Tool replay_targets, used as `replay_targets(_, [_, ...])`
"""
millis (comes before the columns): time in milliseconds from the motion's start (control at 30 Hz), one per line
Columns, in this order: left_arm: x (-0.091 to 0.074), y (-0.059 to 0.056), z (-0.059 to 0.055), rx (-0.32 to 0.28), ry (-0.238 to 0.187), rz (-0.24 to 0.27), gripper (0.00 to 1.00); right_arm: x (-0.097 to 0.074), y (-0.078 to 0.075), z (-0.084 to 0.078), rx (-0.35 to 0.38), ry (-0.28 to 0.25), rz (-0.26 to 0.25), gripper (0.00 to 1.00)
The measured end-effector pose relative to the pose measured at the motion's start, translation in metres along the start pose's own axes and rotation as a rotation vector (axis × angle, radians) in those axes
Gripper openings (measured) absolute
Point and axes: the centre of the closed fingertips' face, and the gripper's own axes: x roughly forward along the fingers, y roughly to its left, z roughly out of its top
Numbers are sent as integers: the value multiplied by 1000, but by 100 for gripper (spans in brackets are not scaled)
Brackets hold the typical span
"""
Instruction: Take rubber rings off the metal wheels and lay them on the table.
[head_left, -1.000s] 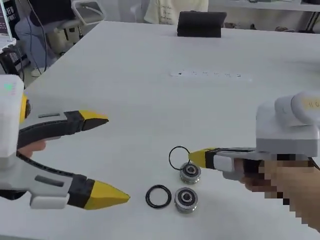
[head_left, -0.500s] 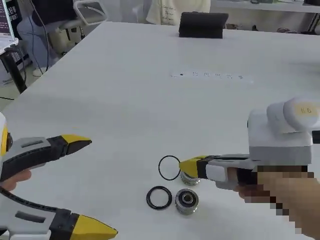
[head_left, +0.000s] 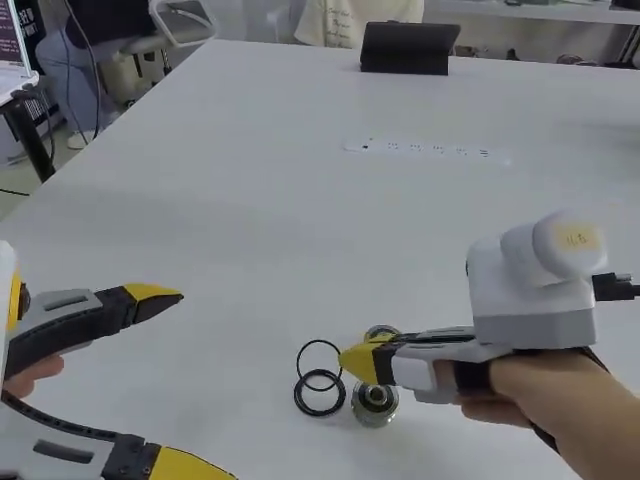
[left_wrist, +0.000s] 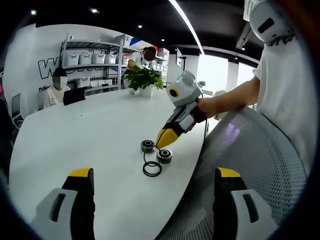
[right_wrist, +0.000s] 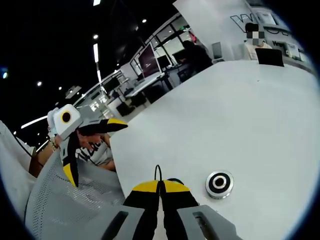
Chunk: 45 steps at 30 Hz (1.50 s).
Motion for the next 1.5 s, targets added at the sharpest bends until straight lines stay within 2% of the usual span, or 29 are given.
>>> replay_targets(167, [0,-2,-3,-13,1,4,99,5,1,-8,4,22,6,0])
replay_targets(433, [0,-2,-8,-33,6,12,99,10,-4,-15,69,33,8,0])
replay_targets(667, [-2,2,-7,-40,1,26,98,13,-8,-21,73,58,-7,0])
replay_targets(933, [-1,1,-7,-44,3,23,98,12,-14,-20,74,59,-28,0])
replay_targets(1167, [0,2,-6,-44,1,23,98,12,-21,-23,43,78,-62,0])
replay_targets(1500, [1,1,-7,-45,8,19,98,12,-24,-21,-6,74,-82,2])
